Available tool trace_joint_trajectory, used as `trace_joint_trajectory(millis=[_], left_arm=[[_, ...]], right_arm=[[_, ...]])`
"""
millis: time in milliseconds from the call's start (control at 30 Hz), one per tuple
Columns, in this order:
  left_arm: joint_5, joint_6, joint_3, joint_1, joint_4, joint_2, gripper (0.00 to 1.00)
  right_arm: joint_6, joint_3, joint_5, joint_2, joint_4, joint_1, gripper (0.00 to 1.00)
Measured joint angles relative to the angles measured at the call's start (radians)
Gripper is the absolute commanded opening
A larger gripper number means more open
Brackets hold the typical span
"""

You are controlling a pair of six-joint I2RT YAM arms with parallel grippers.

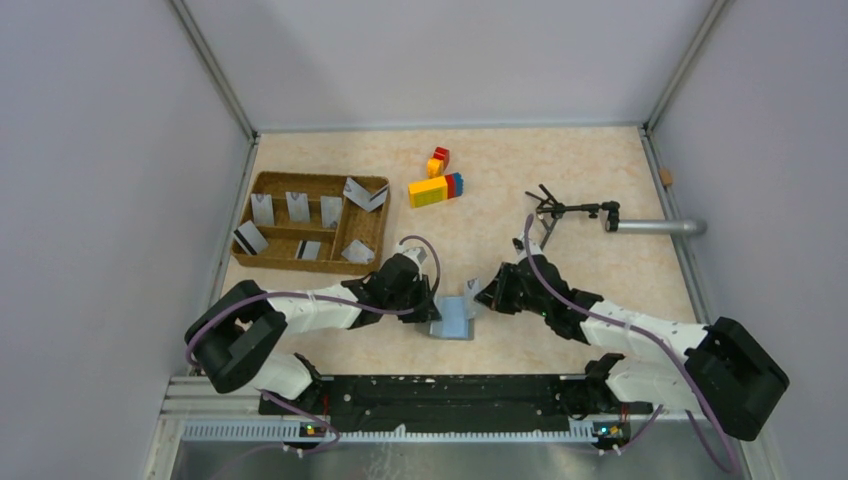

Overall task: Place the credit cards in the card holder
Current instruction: Insert the credit card into the card holder.

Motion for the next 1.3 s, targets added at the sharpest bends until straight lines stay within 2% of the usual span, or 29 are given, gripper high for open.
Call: trace_joint_trajectory(millis=[700,1033,1133,1300], left_arm=[[0.0,-0.005,-0.006,0.0,0.005,-0.002,0.19],[0.021,-0.008,-0.034,0.0,0.062,-0.002,0.21],[0.03,-0.009,-0.047,0.001,0.088,-0.004,0.3],[0.053,-0.004,-0.065,0.001,0.121,-0.032,0.61]], right_arm=[[0.008,-0.014,0.016,0.069,0.028,0.0,0.0],[0.049,-0.048,-0.036,0.112,0.133,0.0,0.0],[0.062,-0.054,-0.058,0.113,0.158,0.003,0.0],[0.079,-0.054,-0.079,0.113,0.197,0.017,0.0]])
